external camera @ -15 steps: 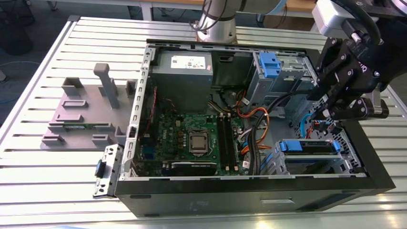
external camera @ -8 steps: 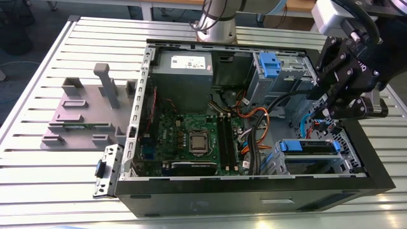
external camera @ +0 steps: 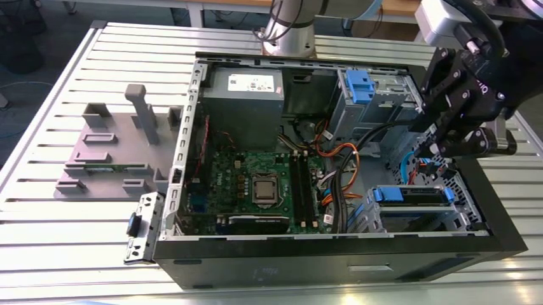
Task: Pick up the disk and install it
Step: 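Insert the disk into the insertion slot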
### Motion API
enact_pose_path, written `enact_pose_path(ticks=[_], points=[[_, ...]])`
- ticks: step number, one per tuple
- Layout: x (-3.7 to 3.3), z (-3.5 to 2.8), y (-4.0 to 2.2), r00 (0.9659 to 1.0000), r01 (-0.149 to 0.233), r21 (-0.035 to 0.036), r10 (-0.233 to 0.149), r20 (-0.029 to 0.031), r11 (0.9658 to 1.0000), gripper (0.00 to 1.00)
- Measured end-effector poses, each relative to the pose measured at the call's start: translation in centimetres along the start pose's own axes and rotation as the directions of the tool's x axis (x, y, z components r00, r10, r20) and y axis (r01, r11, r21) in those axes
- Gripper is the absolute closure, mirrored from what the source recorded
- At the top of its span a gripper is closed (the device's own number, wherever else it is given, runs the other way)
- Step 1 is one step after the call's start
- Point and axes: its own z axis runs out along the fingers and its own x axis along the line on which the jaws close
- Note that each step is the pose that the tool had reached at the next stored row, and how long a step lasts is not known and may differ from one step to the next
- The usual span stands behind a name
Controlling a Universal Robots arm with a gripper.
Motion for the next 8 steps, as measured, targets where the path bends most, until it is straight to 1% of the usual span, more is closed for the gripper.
enact_pose_path(ticks=[8], points=[[-0.15,0.02,0.01,1.0,0.0,0.0,0.0,0.0,1.0,0.56]])
